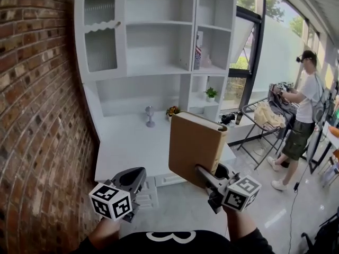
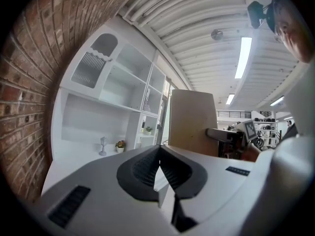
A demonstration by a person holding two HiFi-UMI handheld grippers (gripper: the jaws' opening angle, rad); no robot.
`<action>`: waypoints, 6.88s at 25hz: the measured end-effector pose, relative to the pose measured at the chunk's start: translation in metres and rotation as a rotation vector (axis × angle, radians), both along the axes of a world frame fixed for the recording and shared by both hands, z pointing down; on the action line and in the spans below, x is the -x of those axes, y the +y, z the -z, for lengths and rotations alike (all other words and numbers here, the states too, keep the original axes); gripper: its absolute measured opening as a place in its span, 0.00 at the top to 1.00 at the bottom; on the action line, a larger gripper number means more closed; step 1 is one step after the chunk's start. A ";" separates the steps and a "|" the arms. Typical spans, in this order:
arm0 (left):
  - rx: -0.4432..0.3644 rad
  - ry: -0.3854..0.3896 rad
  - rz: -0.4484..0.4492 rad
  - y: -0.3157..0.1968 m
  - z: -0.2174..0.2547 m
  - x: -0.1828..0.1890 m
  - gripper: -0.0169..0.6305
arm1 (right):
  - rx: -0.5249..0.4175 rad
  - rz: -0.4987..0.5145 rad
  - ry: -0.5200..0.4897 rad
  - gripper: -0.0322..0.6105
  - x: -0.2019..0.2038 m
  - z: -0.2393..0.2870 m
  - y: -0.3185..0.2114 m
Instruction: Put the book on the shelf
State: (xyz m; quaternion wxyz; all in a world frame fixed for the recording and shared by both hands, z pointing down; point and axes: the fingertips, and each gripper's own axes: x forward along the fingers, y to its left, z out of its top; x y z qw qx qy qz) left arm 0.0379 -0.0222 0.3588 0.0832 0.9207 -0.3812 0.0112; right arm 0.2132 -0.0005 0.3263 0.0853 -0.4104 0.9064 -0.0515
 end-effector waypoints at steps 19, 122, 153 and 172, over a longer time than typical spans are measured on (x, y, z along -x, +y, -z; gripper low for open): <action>-0.024 0.083 0.145 -0.096 0.020 0.047 0.97 | -0.077 0.053 -0.035 0.64 0.019 0.048 -0.107; -0.021 0.073 0.229 -0.441 0.006 0.236 0.97 | -0.220 -0.393 0.110 0.46 0.133 0.204 -0.588; -0.061 0.156 -0.028 -0.277 0.054 0.085 0.97 | -0.118 0.185 -0.009 0.93 0.138 0.032 -0.300; -0.021 0.112 -0.061 -0.253 0.034 0.041 0.97 | -0.046 0.151 0.023 0.93 0.107 -0.004 -0.275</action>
